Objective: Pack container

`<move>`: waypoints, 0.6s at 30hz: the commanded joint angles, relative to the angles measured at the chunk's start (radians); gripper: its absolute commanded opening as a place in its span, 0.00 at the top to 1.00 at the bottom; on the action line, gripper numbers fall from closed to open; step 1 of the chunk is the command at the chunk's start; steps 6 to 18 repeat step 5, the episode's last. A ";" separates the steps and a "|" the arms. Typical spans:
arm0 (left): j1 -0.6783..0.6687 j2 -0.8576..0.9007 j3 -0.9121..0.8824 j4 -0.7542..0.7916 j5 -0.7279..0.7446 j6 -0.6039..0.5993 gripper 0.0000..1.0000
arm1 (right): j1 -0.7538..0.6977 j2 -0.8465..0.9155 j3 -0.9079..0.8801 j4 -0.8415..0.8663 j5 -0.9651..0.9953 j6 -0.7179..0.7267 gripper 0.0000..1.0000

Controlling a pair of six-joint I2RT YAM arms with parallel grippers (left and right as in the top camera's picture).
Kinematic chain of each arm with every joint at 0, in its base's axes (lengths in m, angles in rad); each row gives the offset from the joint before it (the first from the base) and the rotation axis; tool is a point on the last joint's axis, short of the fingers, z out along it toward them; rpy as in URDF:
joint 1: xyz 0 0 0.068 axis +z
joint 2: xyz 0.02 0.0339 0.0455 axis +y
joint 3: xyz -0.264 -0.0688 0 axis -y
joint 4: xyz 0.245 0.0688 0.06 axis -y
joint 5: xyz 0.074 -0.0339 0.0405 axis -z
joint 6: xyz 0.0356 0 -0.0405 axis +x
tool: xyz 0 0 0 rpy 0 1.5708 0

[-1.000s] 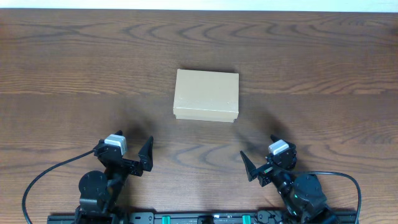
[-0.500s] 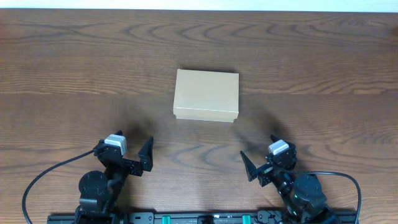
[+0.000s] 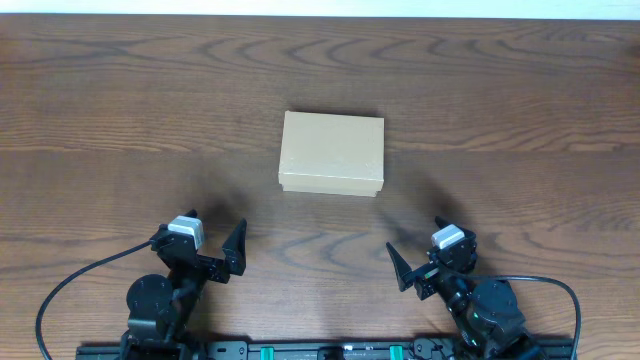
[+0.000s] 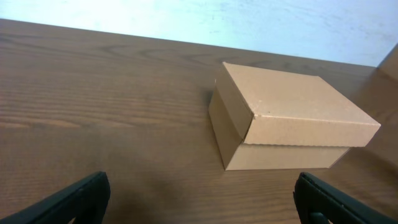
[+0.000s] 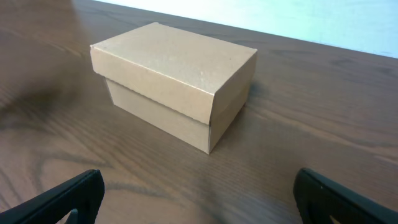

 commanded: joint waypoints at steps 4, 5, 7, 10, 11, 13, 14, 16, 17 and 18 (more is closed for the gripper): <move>0.004 -0.008 -0.025 -0.006 -0.007 0.014 0.04 | 0.011 -0.006 -0.010 0.000 0.005 -0.019 0.01; 0.004 -0.008 -0.025 -0.006 -0.007 0.014 0.05 | 0.011 -0.006 -0.010 0.000 0.005 -0.018 0.01; 0.004 -0.008 -0.025 -0.006 -0.007 0.014 0.05 | 0.011 -0.006 -0.010 0.000 0.005 -0.018 0.01; 0.004 -0.008 -0.025 -0.006 -0.007 0.014 0.05 | 0.011 -0.006 -0.010 0.000 0.005 -0.018 0.01; 0.004 -0.008 -0.025 -0.006 -0.007 0.014 0.05 | 0.011 -0.006 -0.010 0.000 0.005 -0.018 0.01; 0.004 -0.008 -0.025 -0.006 -0.007 0.014 0.05 | 0.011 -0.006 -0.010 0.000 0.005 -0.018 0.01; 0.004 -0.008 -0.025 -0.006 -0.007 0.014 0.05 | 0.011 -0.006 -0.010 0.000 0.005 -0.018 0.01; 0.004 -0.008 -0.025 -0.006 -0.007 0.014 0.05 | 0.011 -0.006 -0.010 0.000 0.005 -0.018 0.01; 0.004 -0.008 -0.025 -0.006 -0.007 0.014 0.05 | 0.011 -0.006 -0.010 0.000 0.005 -0.018 0.01; 0.004 -0.008 -0.025 -0.006 -0.007 0.014 0.05 | 0.011 -0.006 -0.010 0.000 0.005 -0.018 0.01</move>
